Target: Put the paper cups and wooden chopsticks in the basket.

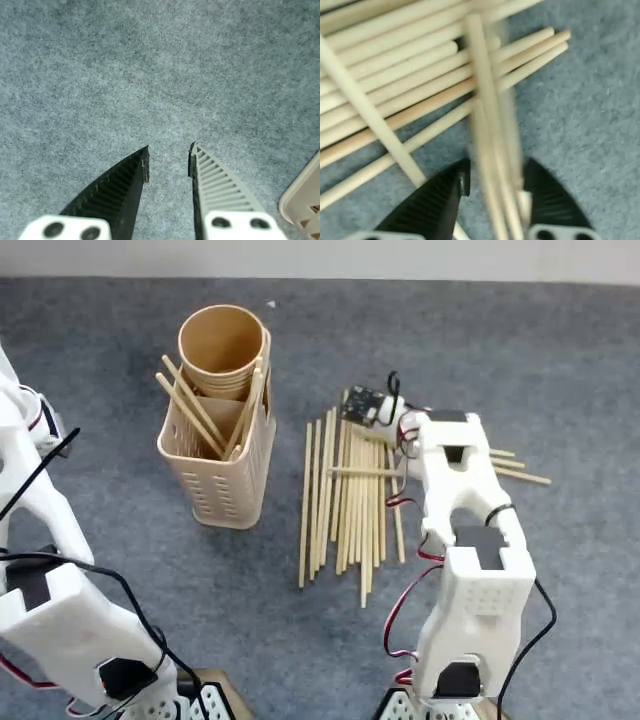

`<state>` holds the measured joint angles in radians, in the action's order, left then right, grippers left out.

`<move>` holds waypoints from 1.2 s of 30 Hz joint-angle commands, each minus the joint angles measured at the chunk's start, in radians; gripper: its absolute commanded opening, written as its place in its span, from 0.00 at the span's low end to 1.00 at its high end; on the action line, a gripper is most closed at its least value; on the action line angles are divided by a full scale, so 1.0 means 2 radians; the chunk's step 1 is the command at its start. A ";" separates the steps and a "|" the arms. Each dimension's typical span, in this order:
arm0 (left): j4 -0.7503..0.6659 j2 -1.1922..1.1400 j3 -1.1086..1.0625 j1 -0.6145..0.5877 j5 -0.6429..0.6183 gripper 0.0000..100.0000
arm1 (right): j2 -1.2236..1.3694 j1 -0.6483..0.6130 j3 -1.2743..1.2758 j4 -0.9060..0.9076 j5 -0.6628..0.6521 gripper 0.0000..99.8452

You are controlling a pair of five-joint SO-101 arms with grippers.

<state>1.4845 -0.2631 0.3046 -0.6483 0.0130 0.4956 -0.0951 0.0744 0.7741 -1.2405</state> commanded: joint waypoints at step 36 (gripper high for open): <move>-0.006 0.005 0.020 0.003 0.008 0.16 | -0.463 -0.208 -0.135 -0.066 0.715 0.01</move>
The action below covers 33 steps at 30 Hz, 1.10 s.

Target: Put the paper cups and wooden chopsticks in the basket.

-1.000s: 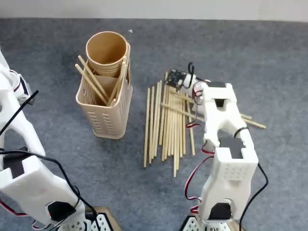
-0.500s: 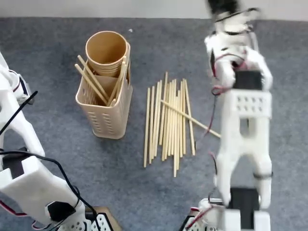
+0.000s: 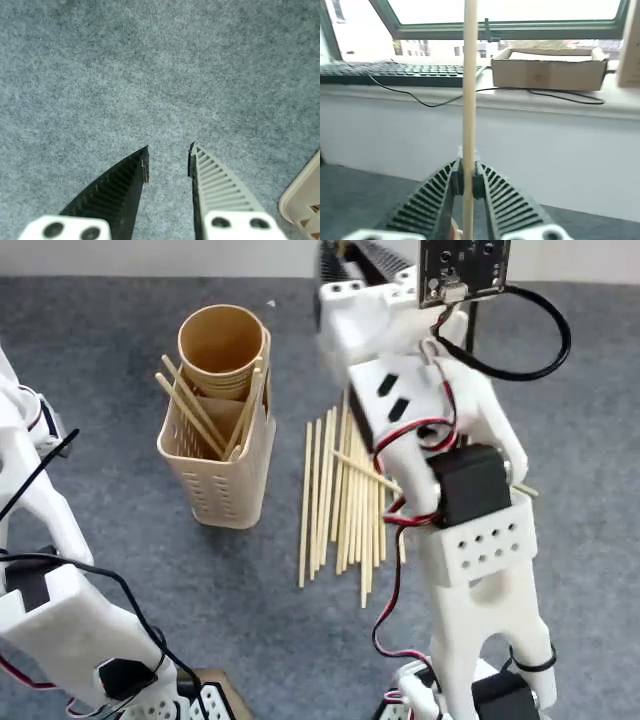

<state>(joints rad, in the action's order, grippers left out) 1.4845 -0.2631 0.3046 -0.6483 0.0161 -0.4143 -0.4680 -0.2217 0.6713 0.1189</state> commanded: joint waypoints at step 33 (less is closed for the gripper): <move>0.017 0.001 0.004 0.076 -0.213 0.16 | -0.010 -0.070 -0.136 0.364 -0.166 0.16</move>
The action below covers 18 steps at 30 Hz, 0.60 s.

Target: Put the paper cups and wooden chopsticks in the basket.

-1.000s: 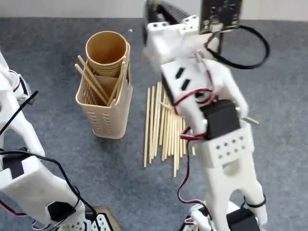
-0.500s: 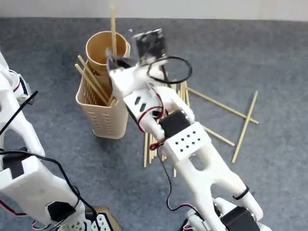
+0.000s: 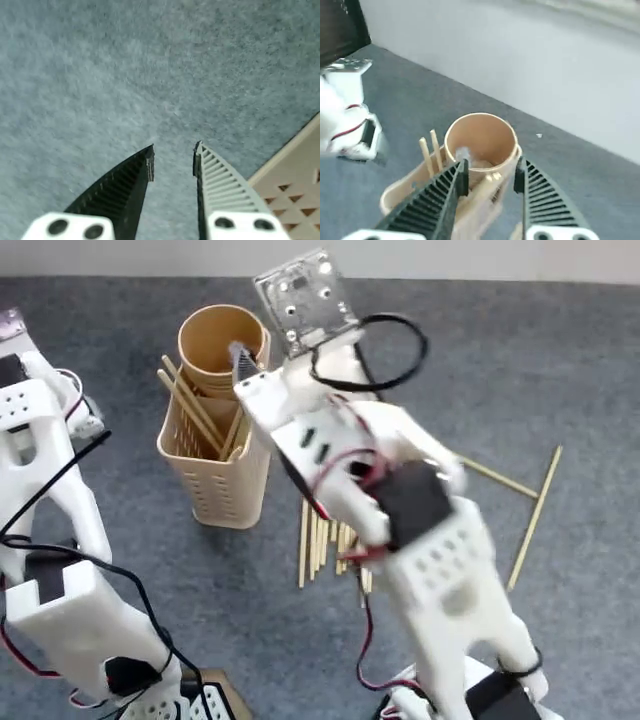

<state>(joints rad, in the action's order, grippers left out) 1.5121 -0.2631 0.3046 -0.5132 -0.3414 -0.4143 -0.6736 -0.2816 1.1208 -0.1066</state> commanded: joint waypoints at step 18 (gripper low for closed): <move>-0.114 0.002 -0.121 0.036 -0.050 0.16 | -0.007 0.251 0.535 -0.099 -0.509 0.16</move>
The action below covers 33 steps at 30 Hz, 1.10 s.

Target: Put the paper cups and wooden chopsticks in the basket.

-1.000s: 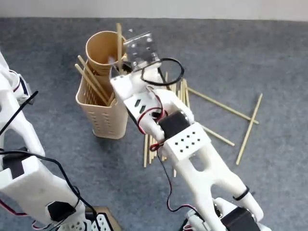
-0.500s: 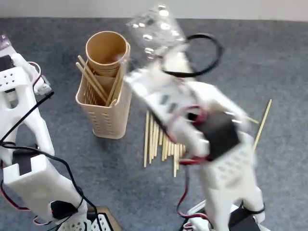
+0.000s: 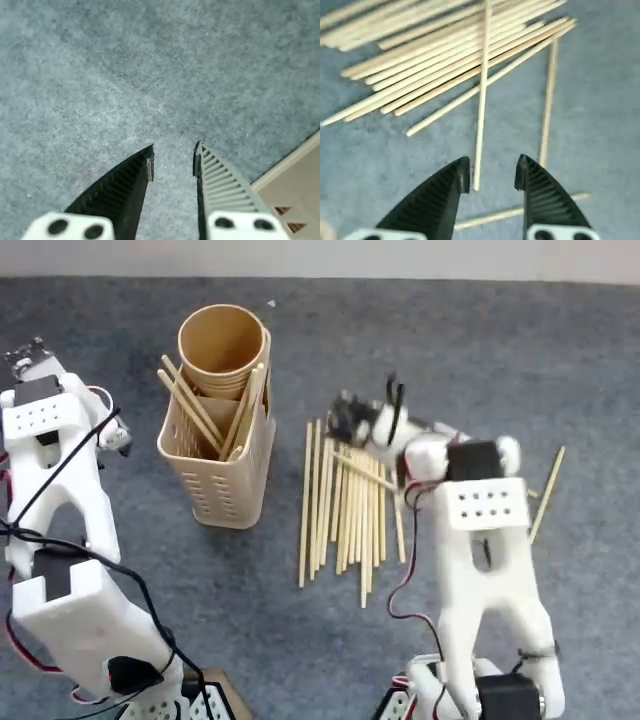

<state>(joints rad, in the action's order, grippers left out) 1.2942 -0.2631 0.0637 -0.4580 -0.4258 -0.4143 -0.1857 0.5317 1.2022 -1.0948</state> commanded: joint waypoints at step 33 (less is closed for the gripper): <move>-0.005 0.003 0.000 0.022 -0.005 0.16 | 0.283 0.088 0.049 -0.367 -0.012 0.00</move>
<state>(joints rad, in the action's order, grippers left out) 1.2942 -0.2631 0.0637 -0.4335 -0.4258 0.1826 -0.0322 0.6790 0.4964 -1.1301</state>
